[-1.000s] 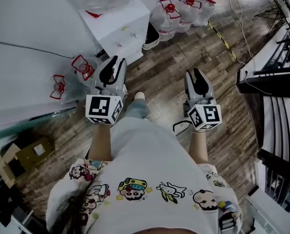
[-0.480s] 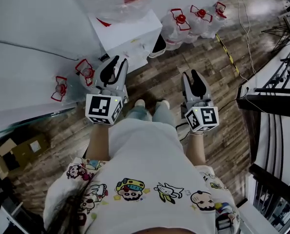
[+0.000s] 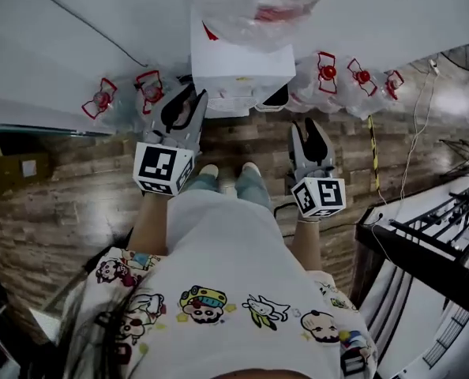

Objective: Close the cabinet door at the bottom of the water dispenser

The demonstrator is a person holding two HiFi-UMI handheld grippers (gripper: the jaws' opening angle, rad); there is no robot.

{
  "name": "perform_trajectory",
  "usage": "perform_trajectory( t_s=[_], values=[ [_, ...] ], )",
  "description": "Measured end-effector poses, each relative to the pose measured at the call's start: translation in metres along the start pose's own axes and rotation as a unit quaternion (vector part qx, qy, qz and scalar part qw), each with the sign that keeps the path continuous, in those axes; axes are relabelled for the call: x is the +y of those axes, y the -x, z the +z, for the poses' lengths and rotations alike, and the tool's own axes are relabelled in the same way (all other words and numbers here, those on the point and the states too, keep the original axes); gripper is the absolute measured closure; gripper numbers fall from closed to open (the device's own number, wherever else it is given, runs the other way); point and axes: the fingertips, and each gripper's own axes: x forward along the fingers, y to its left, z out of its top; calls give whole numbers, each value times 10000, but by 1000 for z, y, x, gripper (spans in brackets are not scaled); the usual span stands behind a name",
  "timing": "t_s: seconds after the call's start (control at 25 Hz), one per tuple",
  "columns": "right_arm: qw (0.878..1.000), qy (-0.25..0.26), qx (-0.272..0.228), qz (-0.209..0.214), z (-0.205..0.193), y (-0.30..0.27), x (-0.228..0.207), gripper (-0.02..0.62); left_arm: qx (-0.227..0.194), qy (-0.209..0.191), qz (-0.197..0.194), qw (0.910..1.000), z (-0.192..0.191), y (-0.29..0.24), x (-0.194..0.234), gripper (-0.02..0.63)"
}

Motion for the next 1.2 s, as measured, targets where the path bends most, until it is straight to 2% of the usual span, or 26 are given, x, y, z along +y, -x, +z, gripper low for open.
perform_trajectory(
  t_s=[0.2, 0.48, 0.64, 0.76, 0.88, 1.0, 1.08, 1.2],
  values=[
    [9946, 154, 157, 1009, 10, -27, -15, 459, -120, 161, 941, 9954, 2, 5, -6, 518],
    [9683, 404, 443, 2425, 1, -45, -10, 457, -243, 341, 2266, 9731, -11, 36, -27, 518],
    [9369, 585, 726, 3369, -15, -53, 16, 459, -174, 571, 3224, 9447, -34, 81, -42, 518],
    [9164, 696, 855, 3848, -28, -53, 40, 457, -121, 765, 3759, 9234, -54, 115, -51, 518],
    [8919, 762, 1000, 4345, -43, -53, 68, 457, -79, 909, 4305, 8980, -70, 148, -61, 518],
    [8684, 835, 1114, 4759, -57, -46, 99, 457, -46, 1035, 4710, 8760, -84, 179, -73, 518],
    [8554, 876, 1160, 4971, -64, -39, 121, 457, -21, 1105, 4896, 8649, -91, 199, -79, 518],
    [8436, 931, 1235, 5141, -76, -28, 148, 457, -50, 1180, 5027, 8564, -101, 222, -82, 518]
  ],
)
